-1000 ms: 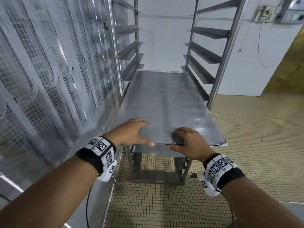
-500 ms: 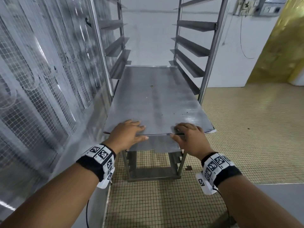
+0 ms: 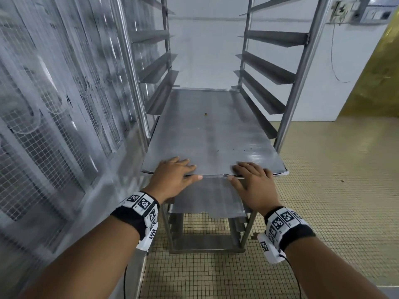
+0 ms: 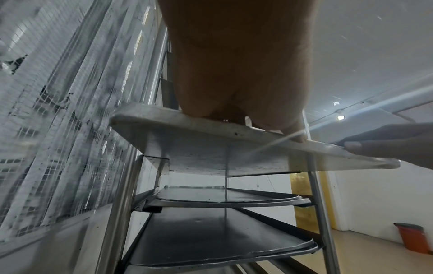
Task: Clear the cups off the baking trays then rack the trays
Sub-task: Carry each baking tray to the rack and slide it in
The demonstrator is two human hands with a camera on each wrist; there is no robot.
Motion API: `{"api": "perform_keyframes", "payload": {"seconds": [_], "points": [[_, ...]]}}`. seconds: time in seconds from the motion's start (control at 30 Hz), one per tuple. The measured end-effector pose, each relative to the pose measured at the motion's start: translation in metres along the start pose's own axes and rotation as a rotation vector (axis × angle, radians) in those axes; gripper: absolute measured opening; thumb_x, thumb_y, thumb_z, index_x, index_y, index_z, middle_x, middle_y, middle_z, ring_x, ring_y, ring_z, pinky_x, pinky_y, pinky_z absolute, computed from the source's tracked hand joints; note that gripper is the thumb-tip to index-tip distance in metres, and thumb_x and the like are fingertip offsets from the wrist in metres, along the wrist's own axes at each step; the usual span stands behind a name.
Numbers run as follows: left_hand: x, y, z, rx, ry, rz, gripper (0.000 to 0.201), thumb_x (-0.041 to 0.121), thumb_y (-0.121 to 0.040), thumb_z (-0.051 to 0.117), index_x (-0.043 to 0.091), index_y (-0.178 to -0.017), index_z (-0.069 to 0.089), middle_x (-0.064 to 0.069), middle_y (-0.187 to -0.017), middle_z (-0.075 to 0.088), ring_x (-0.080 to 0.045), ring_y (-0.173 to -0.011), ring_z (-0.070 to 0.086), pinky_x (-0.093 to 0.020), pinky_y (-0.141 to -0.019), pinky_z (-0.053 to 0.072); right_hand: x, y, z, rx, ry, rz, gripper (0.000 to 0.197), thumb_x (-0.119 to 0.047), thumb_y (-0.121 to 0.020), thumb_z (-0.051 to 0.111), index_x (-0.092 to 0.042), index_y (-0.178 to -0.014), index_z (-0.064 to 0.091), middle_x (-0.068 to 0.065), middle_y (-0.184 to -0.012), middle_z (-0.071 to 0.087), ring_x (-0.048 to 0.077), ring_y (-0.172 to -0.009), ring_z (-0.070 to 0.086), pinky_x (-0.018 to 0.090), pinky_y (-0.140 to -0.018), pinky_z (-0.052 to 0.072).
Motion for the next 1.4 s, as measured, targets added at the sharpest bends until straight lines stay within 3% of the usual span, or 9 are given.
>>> {"api": "perform_keyframes", "payload": {"seconds": [0.2, 0.3, 0.47, 0.63, 0.83, 1.03, 1.2, 1.4], "points": [[-0.019, -0.047, 0.003, 0.056, -0.005, -0.020, 0.108, 0.093, -0.072, -0.004, 0.036, -0.141, 0.055, 0.007, -0.156, 0.044, -0.020, -0.148, 0.033, -0.047, -0.116, 0.030, 0.013, -0.049, 0.023, 0.015, -0.002, 0.001, 0.059, -0.069, -0.096, 0.030, -0.036, -0.132, 0.063, -0.013, -0.143, 0.057, 0.013, -0.137, 0.044, 0.041, -0.108, 0.026], [-0.028, -0.070, 0.005, 0.086, 0.008, -0.042, 0.107, 0.093, -0.073, -0.004, 0.035, -0.140, 0.057, 0.007, -0.154, 0.047, -0.018, -0.147, 0.035, -0.045, -0.116, 0.031, 0.019, -0.073, 0.033, 0.026, -0.013, -0.011, 0.058, -0.068, -0.096, 0.032, -0.035, -0.131, 0.064, -0.010, -0.142, 0.059, 0.015, -0.136, 0.046, 0.045, -0.107, 0.030], [-0.043, -0.103, 0.010, 0.126, 0.028, -0.077, 0.099, 0.090, -0.078, 0.002, 0.035, -0.136, 0.061, 0.005, -0.150, 0.051, -0.017, -0.145, 0.039, -0.045, -0.114, 0.033, 0.027, -0.109, 0.045, 0.037, -0.035, -0.029, 0.063, -0.069, -0.096, 0.028, -0.032, -0.129, 0.066, -0.007, -0.140, 0.061, 0.019, -0.135, 0.049, 0.048, -0.106, 0.033], [-0.055, -0.131, 0.011, 0.153, 0.049, -0.089, 0.080, 0.080, -0.084, 0.023, 0.033, -0.133, 0.065, 0.005, -0.149, 0.053, -0.017, -0.144, 0.041, -0.041, -0.115, 0.033, 0.034, -0.136, 0.057, 0.038, -0.059, -0.042, 0.064, -0.069, -0.095, 0.027, -0.032, -0.128, 0.066, -0.007, -0.140, 0.061, 0.020, -0.135, 0.049, 0.048, -0.105, 0.032], [-0.066, -0.152, 0.013, 0.170, 0.071, -0.082, 0.093, 0.090, -0.079, 0.013, 0.034, -0.133, 0.064, 0.008, -0.149, 0.053, -0.015, -0.144, 0.040, -0.038, -0.114, 0.030, 0.040, -0.157, 0.066, 0.083, -0.064, -0.050, 0.058, -0.068, -0.096, 0.033, -0.031, -0.121, 0.070, -0.007, -0.134, 0.065, 0.020, -0.129, 0.053, 0.045, -0.101, 0.033], [-0.076, -0.170, 0.015, 0.189, 0.080, -0.089, 0.086, 0.089, -0.080, 0.020, 0.037, -0.133, 0.064, 0.010, -0.149, 0.052, -0.013, -0.145, 0.038, -0.037, -0.113, 0.025, 0.043, -0.172, 0.071, 0.118, -0.086, -0.051, 0.056, -0.066, -0.095, 0.035, -0.030, -0.120, 0.070, -0.006, -0.132, 0.066, 0.021, -0.128, 0.054, 0.046, -0.100, 0.034], [-0.079, -0.178, 0.013, 0.232, 0.121, -0.083, 0.099, 0.095, -0.075, 0.010, 0.036, -0.132, 0.066, 0.007, -0.147, 0.055, -0.014, -0.144, 0.039, -0.037, -0.114, 0.026, 0.046, -0.182, 0.076, 0.091, -0.057, -0.040, 0.056, -0.067, -0.095, 0.035, -0.031, -0.122, 0.069, -0.006, -0.135, 0.064, 0.020, -0.129, 0.053, 0.045, -0.101, 0.032], [-0.078, -0.177, 0.012, 0.208, 0.096, -0.095, 0.095, 0.093, -0.075, 0.014, 0.037, -0.134, 0.063, 0.010, -0.150, 0.051, -0.011, -0.146, 0.035, -0.034, -0.112, 0.021, 0.045, -0.183, 0.076, 0.048, -0.037, -0.029, 0.059, -0.069, -0.095, 0.032, -0.033, -0.127, 0.066, -0.008, -0.139, 0.061, 0.019, -0.132, 0.049, 0.046, -0.103, 0.031]]}}
Point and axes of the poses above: each hand's wrist, its own y-axis away from the middle knuckle, its own z-axis out of the palm, x = y × z, the point moved 9 cm from there along -y, towards the middle knuckle
